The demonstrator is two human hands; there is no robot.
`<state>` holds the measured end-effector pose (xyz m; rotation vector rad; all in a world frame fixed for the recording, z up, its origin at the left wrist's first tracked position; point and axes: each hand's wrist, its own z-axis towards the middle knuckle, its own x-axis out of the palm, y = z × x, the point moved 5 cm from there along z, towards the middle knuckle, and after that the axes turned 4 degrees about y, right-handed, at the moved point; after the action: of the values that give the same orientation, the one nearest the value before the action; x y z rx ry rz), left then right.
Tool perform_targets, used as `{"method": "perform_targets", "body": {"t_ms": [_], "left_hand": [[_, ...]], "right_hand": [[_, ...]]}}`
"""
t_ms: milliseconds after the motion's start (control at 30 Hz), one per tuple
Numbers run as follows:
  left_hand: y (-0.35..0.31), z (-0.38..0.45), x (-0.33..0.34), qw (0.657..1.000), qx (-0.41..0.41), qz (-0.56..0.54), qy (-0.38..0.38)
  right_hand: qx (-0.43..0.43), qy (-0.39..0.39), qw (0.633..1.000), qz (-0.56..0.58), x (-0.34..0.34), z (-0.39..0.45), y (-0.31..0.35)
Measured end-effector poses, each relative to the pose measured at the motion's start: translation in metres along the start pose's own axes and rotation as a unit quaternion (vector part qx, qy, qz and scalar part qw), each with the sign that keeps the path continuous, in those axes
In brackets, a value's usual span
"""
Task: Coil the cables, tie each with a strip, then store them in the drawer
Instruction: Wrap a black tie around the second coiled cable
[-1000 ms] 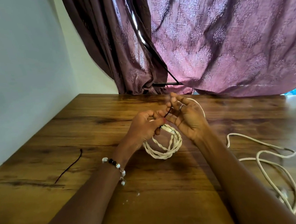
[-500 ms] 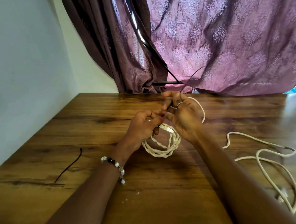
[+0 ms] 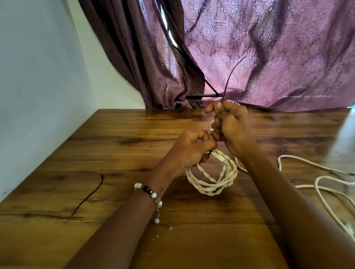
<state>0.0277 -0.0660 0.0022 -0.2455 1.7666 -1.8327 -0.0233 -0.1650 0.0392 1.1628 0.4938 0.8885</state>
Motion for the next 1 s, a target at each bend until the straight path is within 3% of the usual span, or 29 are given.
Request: {"method": "perform_targets", "body": {"t_ms": [133,267,467,567,767,1000], "left_hand": [[0.009,-0.002,-0.011,0.998,-0.036,-0.044,-0.004],[0.020,-0.004,-0.027,0.972,-0.092,-0.203,-0.069],[0.032,0.001,-0.050,0.929,-0.125,-0.288,-0.197],[0.034,-0.001,-0.057,0.911,-0.125,-0.333,-0.209],[0.030,-0.007,-0.062,0.939,-0.114,-0.277,-0.171],[0.025,-0.008,-0.063,0.957,-0.059,-0.200,-0.203]], "right_hand": [[-0.036,0.001,0.999,-0.006,0.005,-0.010,0.008],[-0.040,0.059,0.997,0.003,0.015,-0.019,0.009],[-0.040,0.212,0.976,-0.027,0.029,-0.023,0.000],[-0.058,0.275,0.955,-0.097,0.033,-0.028,-0.001],[-0.037,0.327,0.940,-0.095,0.026,-0.033,0.006],[-0.045,0.291,0.951,-0.090,0.013,-0.026,0.003]]}}
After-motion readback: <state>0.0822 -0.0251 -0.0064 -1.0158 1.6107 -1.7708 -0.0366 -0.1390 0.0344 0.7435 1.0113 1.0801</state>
